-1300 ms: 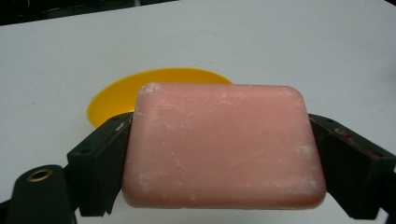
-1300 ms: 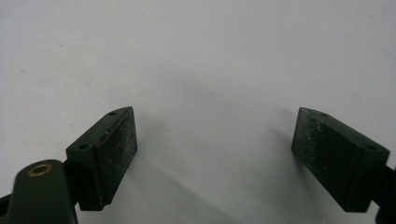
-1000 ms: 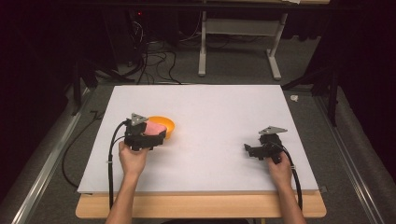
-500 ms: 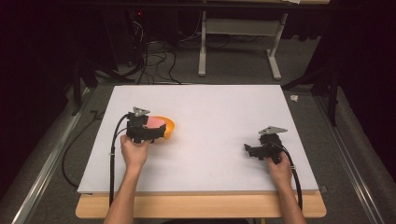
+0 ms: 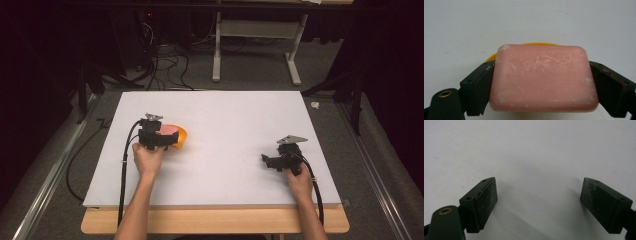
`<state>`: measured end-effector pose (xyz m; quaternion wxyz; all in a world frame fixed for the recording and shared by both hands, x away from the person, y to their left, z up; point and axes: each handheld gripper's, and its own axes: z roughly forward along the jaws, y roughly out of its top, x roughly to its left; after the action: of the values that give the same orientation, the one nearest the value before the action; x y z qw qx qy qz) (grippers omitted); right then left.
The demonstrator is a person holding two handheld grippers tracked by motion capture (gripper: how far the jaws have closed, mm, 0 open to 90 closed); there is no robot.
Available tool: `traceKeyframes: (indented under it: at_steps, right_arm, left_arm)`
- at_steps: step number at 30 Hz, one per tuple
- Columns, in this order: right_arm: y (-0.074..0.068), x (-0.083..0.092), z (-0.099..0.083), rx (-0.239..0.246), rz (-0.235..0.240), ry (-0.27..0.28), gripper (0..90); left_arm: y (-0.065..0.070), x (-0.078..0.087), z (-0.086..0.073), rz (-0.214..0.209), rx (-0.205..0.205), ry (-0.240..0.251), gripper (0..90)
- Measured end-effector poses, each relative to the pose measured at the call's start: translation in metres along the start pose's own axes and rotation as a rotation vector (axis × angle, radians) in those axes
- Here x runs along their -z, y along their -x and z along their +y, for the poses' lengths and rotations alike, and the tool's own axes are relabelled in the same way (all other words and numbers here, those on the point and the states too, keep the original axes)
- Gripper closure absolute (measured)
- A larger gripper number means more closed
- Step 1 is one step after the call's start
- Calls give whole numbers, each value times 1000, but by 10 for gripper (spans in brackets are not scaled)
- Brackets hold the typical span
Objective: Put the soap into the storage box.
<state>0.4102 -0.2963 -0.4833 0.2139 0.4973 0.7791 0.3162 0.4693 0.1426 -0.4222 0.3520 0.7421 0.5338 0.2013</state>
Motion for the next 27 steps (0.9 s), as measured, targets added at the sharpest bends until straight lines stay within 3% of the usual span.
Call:
traceKeyframes:
  at_steps: [16, 27]
  right_arm:
    - [0, 0, 0, 0, 1, -1, 148]
    - [0, 0, 0, 0, 0, -1, 148]
  left_arm:
    - [0, -17, -1, 16, 27, -12, 137]
    - [4, -26, -4, 54, 3, -35, 137]
